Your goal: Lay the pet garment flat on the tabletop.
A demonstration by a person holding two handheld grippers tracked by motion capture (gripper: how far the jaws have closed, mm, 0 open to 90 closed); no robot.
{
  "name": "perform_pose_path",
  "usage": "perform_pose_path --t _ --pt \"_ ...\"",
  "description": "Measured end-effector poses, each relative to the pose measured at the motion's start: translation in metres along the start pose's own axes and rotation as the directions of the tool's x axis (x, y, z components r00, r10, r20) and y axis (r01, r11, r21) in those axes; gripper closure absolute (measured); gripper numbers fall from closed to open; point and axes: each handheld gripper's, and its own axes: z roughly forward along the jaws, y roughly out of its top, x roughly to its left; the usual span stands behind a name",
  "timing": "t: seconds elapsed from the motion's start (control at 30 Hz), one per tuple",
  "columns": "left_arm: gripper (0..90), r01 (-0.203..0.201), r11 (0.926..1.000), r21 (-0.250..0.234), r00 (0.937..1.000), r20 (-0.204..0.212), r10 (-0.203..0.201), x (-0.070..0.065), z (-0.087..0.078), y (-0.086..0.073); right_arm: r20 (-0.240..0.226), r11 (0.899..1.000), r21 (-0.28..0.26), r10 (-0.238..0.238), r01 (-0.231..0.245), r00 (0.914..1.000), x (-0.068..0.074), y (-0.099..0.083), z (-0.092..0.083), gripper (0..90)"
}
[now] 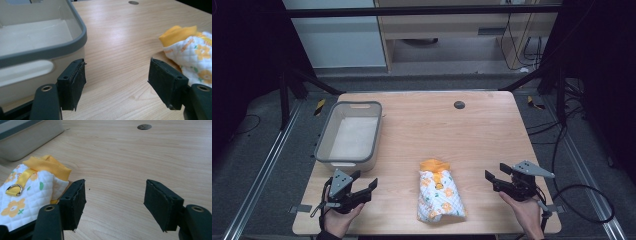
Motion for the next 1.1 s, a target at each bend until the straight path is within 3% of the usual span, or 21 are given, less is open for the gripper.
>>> perform_pose_path --t 0.1,0.2,0.43,0.6,0.8,1.1 --pt "29.5 -0.010 0.9999 -0.008 0.9999 0.003 0.010 -0.002 0.000 0.006 -0.013 1.000 0.014 0.005 -0.005 0.9999 0.001 0.005 0.005 34.5" --pt "29.5 -0.017 0.9998 -0.008 0.9998 0.000 0.017 -0.003 0.001 0.011 -0.023 1.000 0.020 -0.018 0.019 0.9996 0.004 0.013 0.010 35.1" --pt "29.8 -0.019 0.9996 -0.022 0.9998 0.011 0.019 -0.005 0.005 0.025 -0.046 0.999 -0.009 -0.049 0.049 0.9977 0.012 0.037 0.015 35.0" --pt "30.0 -0.036 0.9988 -0.035 0.9990 0.026 0.037 -0.015 0.016 0.038 -0.064 0.999 -0.025 -0.049 0.048 0.9967 0.021 0.049 0.022 34.3" --pt "31.1 -0.047 0.9986 -0.026 0.9982 0.038 0.047 -0.026 0.029 0.043 -0.095 0.998 -0.020 -0.060 0.058 0.9937 0.031 0.052 0.035 35.5" --pt "33.9 -0.061 0.9978 0.026 0.9921 0.111 0.058 -0.048 0.054 0.047 -0.136 0.997 0.023 -0.070 0.073 0.9883 0.040 0.040 0.049 38.0"
